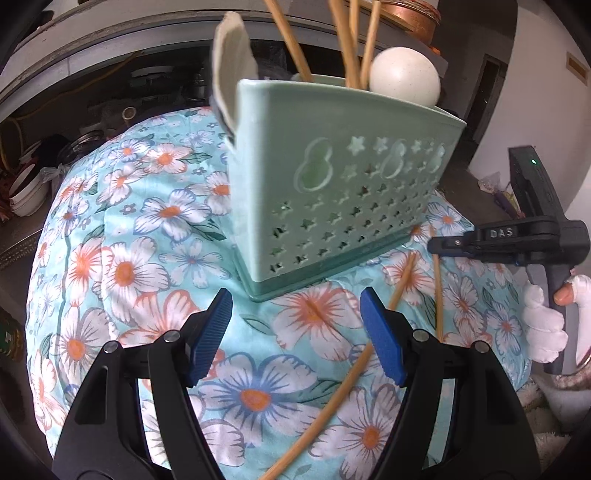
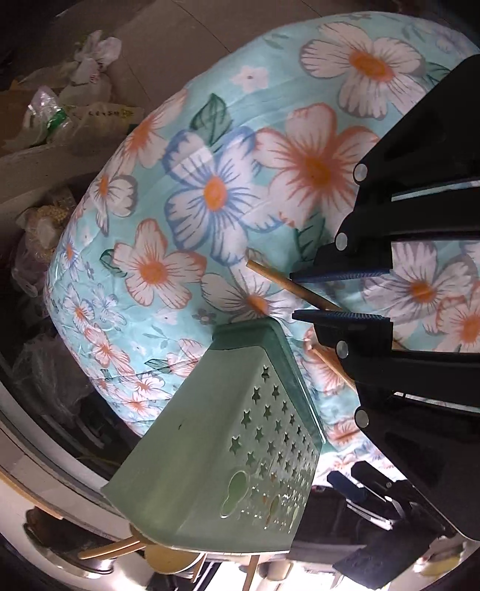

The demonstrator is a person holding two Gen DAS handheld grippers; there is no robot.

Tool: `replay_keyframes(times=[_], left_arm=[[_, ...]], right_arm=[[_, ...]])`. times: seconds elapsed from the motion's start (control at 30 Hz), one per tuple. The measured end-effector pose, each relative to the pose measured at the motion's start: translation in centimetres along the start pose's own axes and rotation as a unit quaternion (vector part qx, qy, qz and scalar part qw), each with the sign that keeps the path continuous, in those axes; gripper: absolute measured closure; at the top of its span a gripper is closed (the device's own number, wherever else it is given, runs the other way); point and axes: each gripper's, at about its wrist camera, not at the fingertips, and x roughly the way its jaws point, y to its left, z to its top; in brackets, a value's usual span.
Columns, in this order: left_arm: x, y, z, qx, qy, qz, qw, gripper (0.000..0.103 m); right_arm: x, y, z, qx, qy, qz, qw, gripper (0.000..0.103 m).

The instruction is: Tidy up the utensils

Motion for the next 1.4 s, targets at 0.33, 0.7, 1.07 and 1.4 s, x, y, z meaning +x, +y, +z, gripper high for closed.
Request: replay_keyframes(times=[0.33, 0.7, 1.07, 1.4], left_arm=[[2.1, -5.6, -1.3, 0.132, 0.031, -0.008, 0.9908, 0.054], [3.9, -5.9, -1.7, 0.127, 0.073, -0.007, 0.9892, 0.089], [2.4, -4.3, -2.1, 0.042, 0.117, -0.048, 0.9910, 0.082], [4.6, -5.2, -0.2, 0.056, 0.120, -0.051, 0.9899, 0.081]], right_arm=[[-0.7, -0.3, -1.3, -0.034, 0.022, -0.018, 0.999, 0.089], [-1.1, -1.5, -2.5, -0.005, 0.024, 0.008, 1.000, 0.089], [-1.4, -2.3, -2.9, 0.014, 0.029, 0.030, 0.999, 0.089], [-1.3, -2.6, -2.8, 0.018, 0.028, 0.034, 0.999, 0.089]])
